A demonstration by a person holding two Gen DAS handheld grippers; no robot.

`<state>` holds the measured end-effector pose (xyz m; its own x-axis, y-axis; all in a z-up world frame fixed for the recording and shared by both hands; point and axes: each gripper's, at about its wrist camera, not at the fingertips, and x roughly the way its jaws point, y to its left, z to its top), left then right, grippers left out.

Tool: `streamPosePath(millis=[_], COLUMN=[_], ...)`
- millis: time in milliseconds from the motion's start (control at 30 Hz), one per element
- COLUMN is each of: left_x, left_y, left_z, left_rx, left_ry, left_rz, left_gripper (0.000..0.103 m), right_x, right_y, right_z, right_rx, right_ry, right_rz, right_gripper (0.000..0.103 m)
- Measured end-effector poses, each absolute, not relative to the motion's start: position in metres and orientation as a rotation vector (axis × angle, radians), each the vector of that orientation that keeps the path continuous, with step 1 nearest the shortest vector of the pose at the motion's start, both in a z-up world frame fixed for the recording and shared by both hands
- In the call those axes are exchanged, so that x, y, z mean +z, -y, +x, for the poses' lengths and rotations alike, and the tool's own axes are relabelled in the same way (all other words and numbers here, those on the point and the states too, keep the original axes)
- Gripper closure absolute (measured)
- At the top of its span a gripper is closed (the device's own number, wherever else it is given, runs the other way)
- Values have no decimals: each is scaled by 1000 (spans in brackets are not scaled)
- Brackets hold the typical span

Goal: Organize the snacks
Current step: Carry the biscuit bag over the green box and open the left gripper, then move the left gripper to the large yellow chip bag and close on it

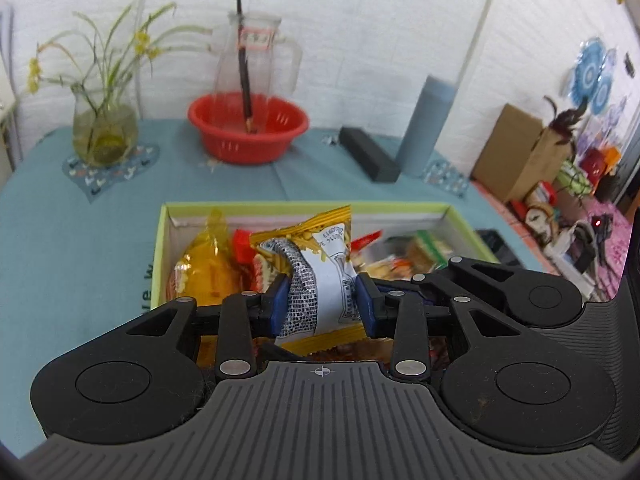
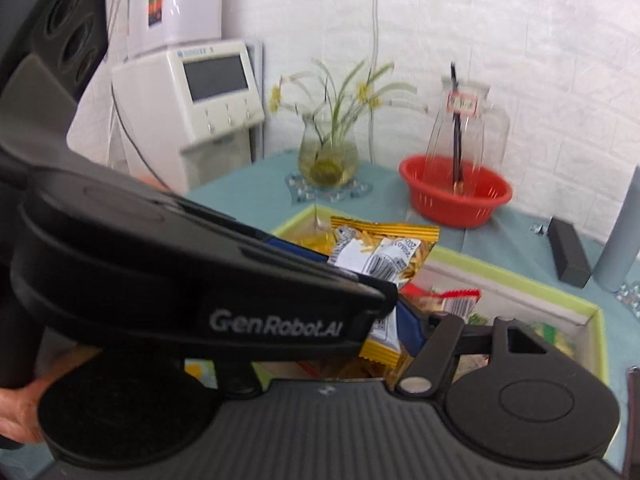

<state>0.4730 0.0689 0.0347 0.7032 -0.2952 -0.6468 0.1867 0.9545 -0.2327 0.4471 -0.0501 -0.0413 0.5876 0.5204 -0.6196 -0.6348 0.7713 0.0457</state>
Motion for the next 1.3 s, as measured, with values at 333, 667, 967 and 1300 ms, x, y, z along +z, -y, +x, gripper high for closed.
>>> streamPosePath(millis=[333,667,967,1300], left_x=[72,64,-18,-33], left_y=[-78,-127,-173,-148], left_z=[423,315,314,307], left_rx=[-287,-227,-115,-185], left_ry=[-547,-498,-753,-827], left_rz=[-123,-205,-390,-363], left_gripper=[39,23,39,68], right_x=[-9,-27,-84,-91], right_y=[64,60,4,-5], right_z=[408,300,316,286], right_rx=[646,795,828,834], right_ry=[-499,-527,-700,-721], right_rz=[-155,-98,-112,-221], right_gripper=[12,10,10,15])
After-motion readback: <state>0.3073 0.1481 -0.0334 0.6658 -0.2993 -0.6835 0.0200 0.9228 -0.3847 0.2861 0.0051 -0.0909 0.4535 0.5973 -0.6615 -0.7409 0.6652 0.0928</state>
